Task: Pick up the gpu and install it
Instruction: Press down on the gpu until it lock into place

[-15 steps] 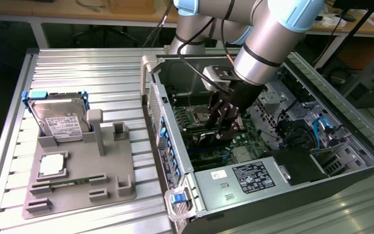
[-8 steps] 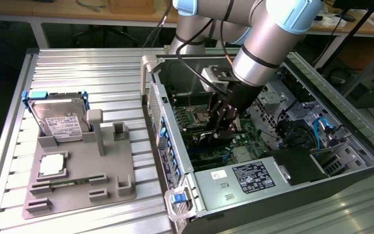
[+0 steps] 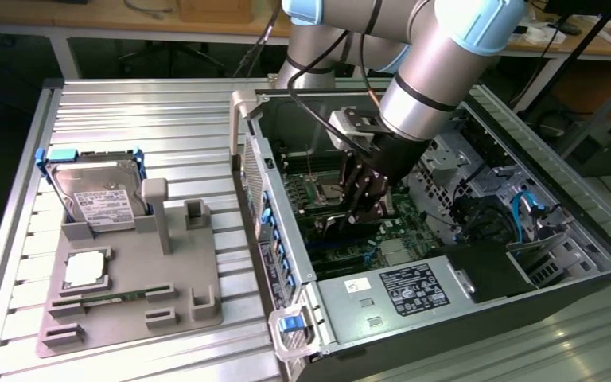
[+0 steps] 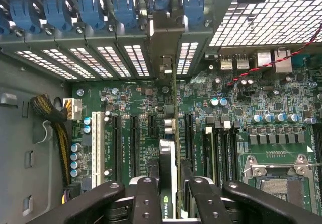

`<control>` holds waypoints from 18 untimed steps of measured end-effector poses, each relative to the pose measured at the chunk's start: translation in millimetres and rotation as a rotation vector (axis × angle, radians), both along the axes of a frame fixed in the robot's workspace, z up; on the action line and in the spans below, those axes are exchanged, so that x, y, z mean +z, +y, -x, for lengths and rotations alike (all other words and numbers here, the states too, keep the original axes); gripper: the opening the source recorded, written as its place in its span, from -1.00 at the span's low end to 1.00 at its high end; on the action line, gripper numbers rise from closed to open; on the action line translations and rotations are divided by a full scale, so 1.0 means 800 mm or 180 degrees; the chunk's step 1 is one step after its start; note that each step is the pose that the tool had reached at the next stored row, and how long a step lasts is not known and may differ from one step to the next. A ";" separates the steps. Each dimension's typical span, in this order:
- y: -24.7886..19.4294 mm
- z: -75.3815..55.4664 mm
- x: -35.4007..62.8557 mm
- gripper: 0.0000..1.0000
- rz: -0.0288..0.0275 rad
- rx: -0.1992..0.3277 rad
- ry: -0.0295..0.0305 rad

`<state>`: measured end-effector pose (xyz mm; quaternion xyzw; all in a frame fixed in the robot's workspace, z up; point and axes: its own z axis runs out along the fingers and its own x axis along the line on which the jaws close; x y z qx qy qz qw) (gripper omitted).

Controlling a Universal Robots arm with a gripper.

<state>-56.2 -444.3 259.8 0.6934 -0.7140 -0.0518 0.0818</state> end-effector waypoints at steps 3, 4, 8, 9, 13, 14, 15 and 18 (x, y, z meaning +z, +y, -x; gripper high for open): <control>0.0000 0.000 0.000 -0.47 0.0000 0.0000 0.0000; 0.0000 0.000 0.000 -0.47 -0.0001 0.0000 0.0000; 0.0000 0.001 0.002 -0.47 -0.0001 0.0000 0.0000; 0.0000 0.001 0.002 -0.47 -0.0001 0.0000 0.0000; -0.0005 0.002 0.002 -0.47 0.0001 0.0000 0.0000; -0.0007 0.003 0.002 -0.47 0.0000 0.0000 0.0000; -0.0008 0.003 0.001 -0.47 0.0001 0.0000 0.0000; -0.0009 0.005 -0.002 -0.47 0.0006 -0.0001 0.0000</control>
